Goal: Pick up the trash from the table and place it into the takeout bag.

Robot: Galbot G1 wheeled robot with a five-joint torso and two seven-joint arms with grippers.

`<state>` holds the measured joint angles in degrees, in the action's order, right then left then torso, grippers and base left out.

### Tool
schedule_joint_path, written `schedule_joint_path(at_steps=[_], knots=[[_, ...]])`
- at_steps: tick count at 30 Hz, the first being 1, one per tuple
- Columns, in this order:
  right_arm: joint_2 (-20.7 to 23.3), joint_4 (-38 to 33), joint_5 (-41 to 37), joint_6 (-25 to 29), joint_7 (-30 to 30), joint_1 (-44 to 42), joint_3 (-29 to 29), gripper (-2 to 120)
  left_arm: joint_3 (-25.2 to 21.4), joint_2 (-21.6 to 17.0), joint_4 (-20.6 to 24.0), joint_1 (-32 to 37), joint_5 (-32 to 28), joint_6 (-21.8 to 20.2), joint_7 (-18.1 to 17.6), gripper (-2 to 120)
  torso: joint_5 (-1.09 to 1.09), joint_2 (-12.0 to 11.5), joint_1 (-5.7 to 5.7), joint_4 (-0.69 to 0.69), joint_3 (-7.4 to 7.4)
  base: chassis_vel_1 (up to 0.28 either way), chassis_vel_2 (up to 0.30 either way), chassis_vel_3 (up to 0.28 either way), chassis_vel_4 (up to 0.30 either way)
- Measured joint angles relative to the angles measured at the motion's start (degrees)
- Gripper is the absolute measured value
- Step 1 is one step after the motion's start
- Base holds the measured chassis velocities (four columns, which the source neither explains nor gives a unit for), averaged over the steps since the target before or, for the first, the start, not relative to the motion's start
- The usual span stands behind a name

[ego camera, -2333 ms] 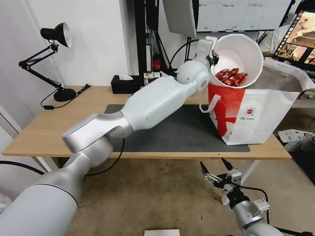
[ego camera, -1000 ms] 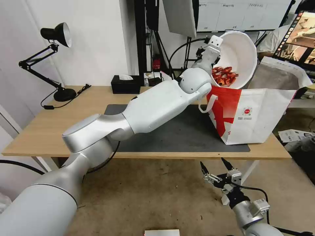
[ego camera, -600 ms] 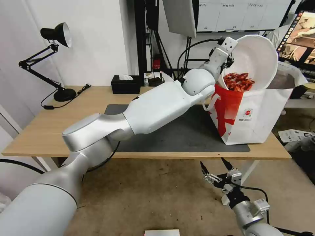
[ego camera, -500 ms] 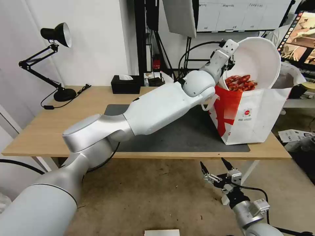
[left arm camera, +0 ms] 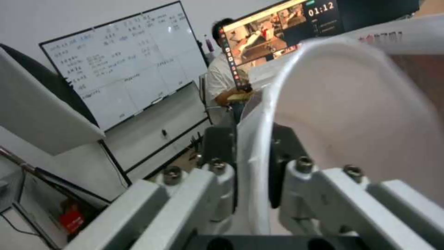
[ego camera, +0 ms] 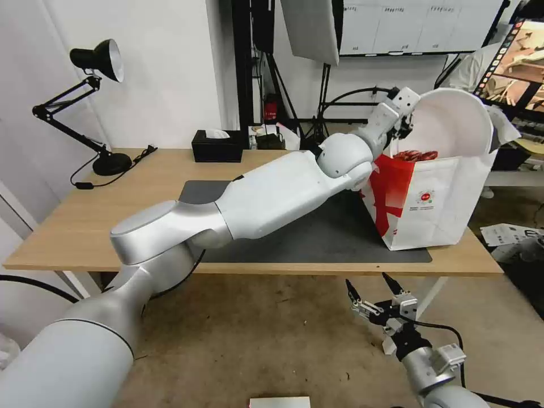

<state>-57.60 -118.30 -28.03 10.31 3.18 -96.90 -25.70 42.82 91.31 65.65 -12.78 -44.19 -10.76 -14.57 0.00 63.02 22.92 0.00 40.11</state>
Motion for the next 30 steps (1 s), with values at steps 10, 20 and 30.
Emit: schedule_joint_path(at_steps=[10,20,30], knots=[[0.00,0.00,0.00,0.00,0.00,0.00,0.00,100,0.46,-0.04,0.66,0.39,-0.59,-1.40,-1.90,58,0.00,0.00,0.00,0.00,0.00,0.000,0.000,0.000,0.000],[0.00,0.00,0.00,0.00,0.00,0.00,0.00,100,-0.48,-4.82,6.51,2.18,-0.90,-1.76,-5.54,93,-0.01,0.00,0.00,0.00,-0.01,0.000,0.000,0.000,0.000],[0.00,0.00,0.00,0.00,-0.01,0.00,0.00,100,-5.07,-23.38,25.78,12.17,-0.62,-2.27,-10.77,100,-0.04,0.00,0.00,-0.02,0.00,0.000,0.000,0.000,0.000]])
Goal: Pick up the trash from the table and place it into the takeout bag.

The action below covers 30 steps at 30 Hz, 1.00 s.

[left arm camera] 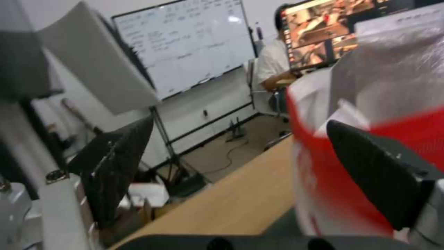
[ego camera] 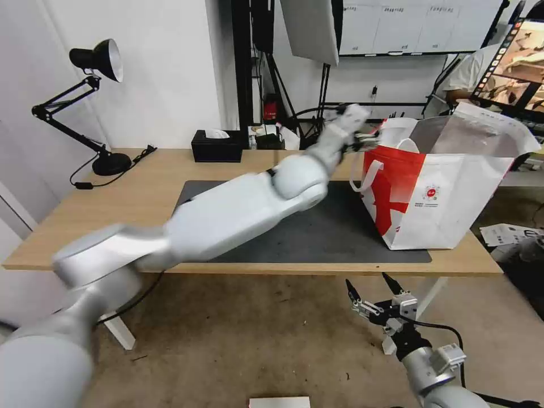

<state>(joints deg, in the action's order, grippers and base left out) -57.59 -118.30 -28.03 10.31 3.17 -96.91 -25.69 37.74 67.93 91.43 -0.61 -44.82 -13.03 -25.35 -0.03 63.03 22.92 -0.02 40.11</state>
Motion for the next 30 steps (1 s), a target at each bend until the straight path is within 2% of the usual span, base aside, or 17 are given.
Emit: schedule_joint_path(at_steps=[1,3,5,8,9,10,13,14,15,17,18,20,21,23,25,27,30], knots=[[0.00,0.00,0.00,0.00,0.00,0.00,0.00,100,0.00,0.00,0.00,0.00,0.00,0.00,0.00,100,0.00,0.00,0.00,0.00,0.00,0.000,0.000,0.000,0.000],[0.00,0.00,0.00,0.00,0.01,0.00,0.00,100,-4.43,-6.78,6.95,7.50,0.93,-0.10,-0.52,100,-0.02,0.00,0.00,0.02,0.00,0.000,0.000,0.000,0.000],[0.00,0.00,0.00,0.00,0.01,-0.01,0.00,100,-5.61,-8.15,8.22,9.09,1.16,-0.13,-0.52,100,-0.02,0.00,0.00,0.02,0.00,0.000,0.000,0.000,0.000],[0.00,0.00,0.00,0.00,0.01,0.00,0.00,100,-17.92,-17.11,16.31,22.55,4.13,-0.02,0.32,100,0.00,0.01,0.00,-0.01,-0.01,0.000,0.000,0.000,0.000],[0.00,0.00,0.00,0.00,0.01,0.01,0.00,100,-21.13,-18.68,17.94,26.68,5.08,0.21,0.93,100,0.00,0.01,0.00,-0.01,-0.01,0.000,0.000,0.000,0.000],[0.00,0.00,0.00,0.00,0.01,0.01,0.00,100,-21.13,-18.68,17.94,26.68,5.08,0.21,0.93,100,0.00,0.01,0.00,-0.01,-0.01,0.000,0.000,0.000,0.000],[-0.01,0.00,0.00,0.00,0.00,0.00,0.00,100,-31.07,-22.78,22.41,39.53,7.34,1.03,2.20,100,-0.02,0.00,0.00,0.02,0.00,0.000,0.000,0.000,0.000],[-0.01,0.00,0.00,0.00,0.00,0.00,0.00,100,-31.07,-22.78,22.41,39.53,7.34,1.03,2.20,100,-0.02,0.00,0.00,0.02,0.00,0.000,0.000,0.000,0.000],[0.00,0.00,0.00,0.00,-0.01,0.00,0.00,100,-37.52,-23.90,24.81,47.58,9.11,1.63,2.74,100,0.05,0.01,-0.01,0.01,-0.01,0.000,0.000,0.000,0.000],[-0.01,0.00,0.00,0.00,0.00,0.00,0.00,100,-45.82,-23.37,27.77,59.92,13.28,3.43,3.02,100,0.00,0.01,-0.01,0.01,-0.01,0.000,0.000,0.000,0.000],[-0.01,0.00,0.00,0.00,0.00,0.00,0.00,100,-45.82,-23.37,27.77,59.92,13.28,3.43,3.02,100,0.00,0.01,-0.01,0.01,-0.01,0.000,0.000,0.000,0.000],[0.00,0.00,0.00,0.00,0.01,0.00,0.00,100,-52.99,-19.92,30.18,70.93,17.48,4.63,3.12,100,0.02,0.01,0.00,0.03,-0.01,0.000,0.000,0.000,0.000],[0.00,0.00,0.00,0.00,0.01,0.00,0.00,100,-52.99,-19.92,30.18,70.93,17.48,4.63,3.12,100,0.02,0.01,0.00,0.03,-0.01,0.000,0.000,0.000,0.000],[-0.01,0.00,0.00,0.00,0.01,0.01,-0.01,100,-58.40,-15.35,32.00,80.95,22.08,5.98,3.17,100,0.05,0.01,-0.01,0.00,-0.01,0.000,0.000,0.000,0.000],[0.00,0.01,0.00,0.00,0.00,0.00,0.00,100,-59.91,-13.31,32.30,84.26,24.06,6.87,3.23,100,0.04,0.01,-0.01,0.00,-0.01,0.000,0.000,0.000,0.000],[0.00,0.00,0.00,0.00,0.00,0.00,0.00,100,-62.55,-7.66,32.32,91.17,29.02,9.61,3.67,100,0.02,0.01,-0.02,0.00,-0.01,0.000,0.000,0.000,0.000],[-0.01,0.00,0.00,0.00,0.01,0.00,-0.01,100,-63.42,-4.17,31.74,94.20,31.78,12.00,4.22,100,0.05,0.01,-0.01,0.01,-0.01,0.000,0.000,0.000,0.000]])
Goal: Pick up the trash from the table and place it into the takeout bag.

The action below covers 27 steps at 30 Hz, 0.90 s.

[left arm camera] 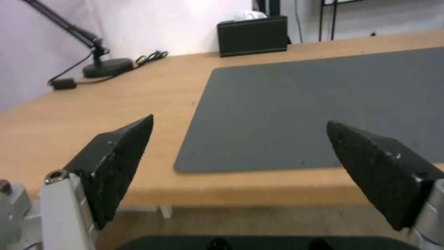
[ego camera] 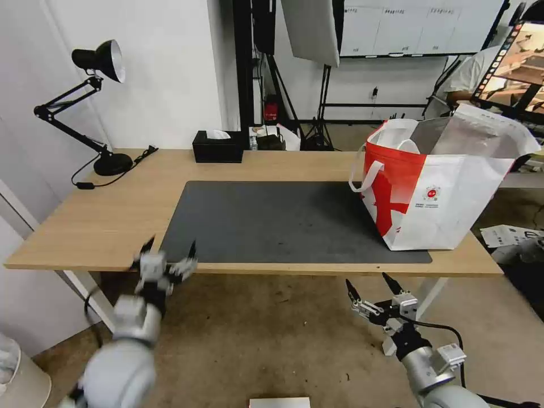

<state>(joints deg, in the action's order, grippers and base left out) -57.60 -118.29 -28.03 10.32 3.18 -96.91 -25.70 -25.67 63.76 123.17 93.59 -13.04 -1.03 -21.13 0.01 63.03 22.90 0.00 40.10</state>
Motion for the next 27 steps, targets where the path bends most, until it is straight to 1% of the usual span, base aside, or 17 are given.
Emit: schedule_joint_path(at_steps=[1,3,4,7,10,27], knots=[[0.00,0.00,0.00,0.00,0.00,0.00,0.00,100,0.00,0.00,0.00,0.00,0.00,0.00,0.00,100,0.00,0.00,0.00,0.00,0.00,0.000,0.000,0.000,0.000],[0.00,0.00,0.00,0.00,0.00,0.00,0.00,100,-0.05,2.36,-0.39,1.14,1.14,1.14,0.56,100,-0.01,0.00,0.00,0.01,0.00,0.000,0.000,0.000,0.000],[0.00,0.00,0.00,0.00,0.00,0.00,0.00,100,-0.05,2.36,-0.39,1.14,1.14,1.14,0.56,100,-0.01,0.00,0.00,0.01,0.00,0.000,0.000,0.000,0.000],[0.00,0.00,0.00,0.00,0.00,0.00,0.00,100,0.65,4.31,-0.41,1.44,1.21,1.69,1.44,100,0.00,0.00,0.00,0.01,0.01,0.000,0.000,0.000,0.000],[0.00,0.00,0.00,0.00,0.00,0.00,0.00,100,0.98,4.92,-0.44,1.36,1.40,1.79,1.52,100,0.00,0.00,0.01,0.01,0.01,0.000,0.000,0.000,0.000],[0.00,0.00,0.00,0.00,0.00,0.00,0.00,100,1.25,5.37,-0.76,1.20,1.37,1.55,1.54,100,-0.01,-0.01,0.01,0.00,0.01,0.000,0.000,0.000,0.000]])
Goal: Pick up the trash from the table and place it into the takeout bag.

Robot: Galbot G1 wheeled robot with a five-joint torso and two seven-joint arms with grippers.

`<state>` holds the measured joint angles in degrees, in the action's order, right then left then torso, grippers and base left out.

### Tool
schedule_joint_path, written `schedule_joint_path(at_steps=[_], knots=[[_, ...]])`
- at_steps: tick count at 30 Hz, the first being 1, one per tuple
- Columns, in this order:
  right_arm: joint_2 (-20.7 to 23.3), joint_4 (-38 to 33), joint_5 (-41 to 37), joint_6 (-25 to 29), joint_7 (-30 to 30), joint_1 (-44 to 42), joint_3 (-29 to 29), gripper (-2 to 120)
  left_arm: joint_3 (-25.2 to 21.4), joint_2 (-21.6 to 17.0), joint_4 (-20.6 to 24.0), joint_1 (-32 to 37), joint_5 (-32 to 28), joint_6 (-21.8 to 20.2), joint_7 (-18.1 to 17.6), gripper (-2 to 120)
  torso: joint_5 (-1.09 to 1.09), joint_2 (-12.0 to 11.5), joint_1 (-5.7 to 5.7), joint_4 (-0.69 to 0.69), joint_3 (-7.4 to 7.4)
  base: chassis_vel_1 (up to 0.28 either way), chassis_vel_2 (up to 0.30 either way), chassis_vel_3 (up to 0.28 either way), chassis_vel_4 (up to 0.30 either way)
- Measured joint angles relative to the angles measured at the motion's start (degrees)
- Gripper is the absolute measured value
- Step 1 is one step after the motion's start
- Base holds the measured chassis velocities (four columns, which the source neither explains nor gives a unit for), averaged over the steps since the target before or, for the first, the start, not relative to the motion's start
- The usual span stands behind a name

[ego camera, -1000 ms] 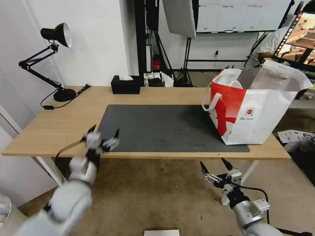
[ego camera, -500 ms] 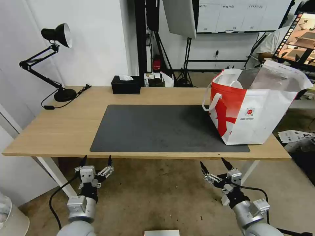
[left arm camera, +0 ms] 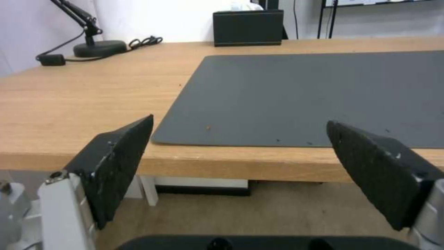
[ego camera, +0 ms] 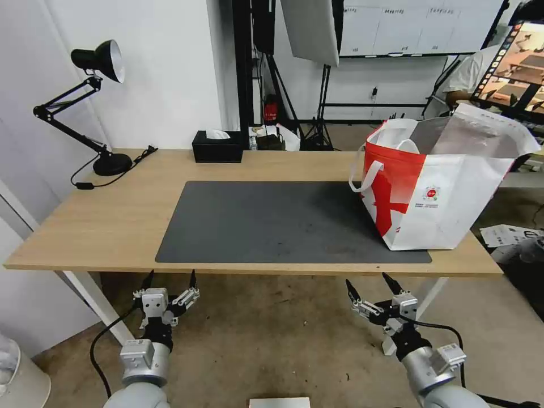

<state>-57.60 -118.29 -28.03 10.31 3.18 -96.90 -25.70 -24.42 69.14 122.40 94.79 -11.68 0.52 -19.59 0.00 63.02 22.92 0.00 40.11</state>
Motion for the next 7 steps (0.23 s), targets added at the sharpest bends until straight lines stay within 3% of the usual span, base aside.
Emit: schedule_joint_path(at_steps=[7], knots=[[0.00,0.00,0.00,0.00,0.00,0.00,0.00,100,0.06,-0.07,-0.03,-0.09,-0.07,-0.05,0.00,100,0.00,0.00,0.00,0.00,0.00,0.000,0.000,0.000,0.000]])
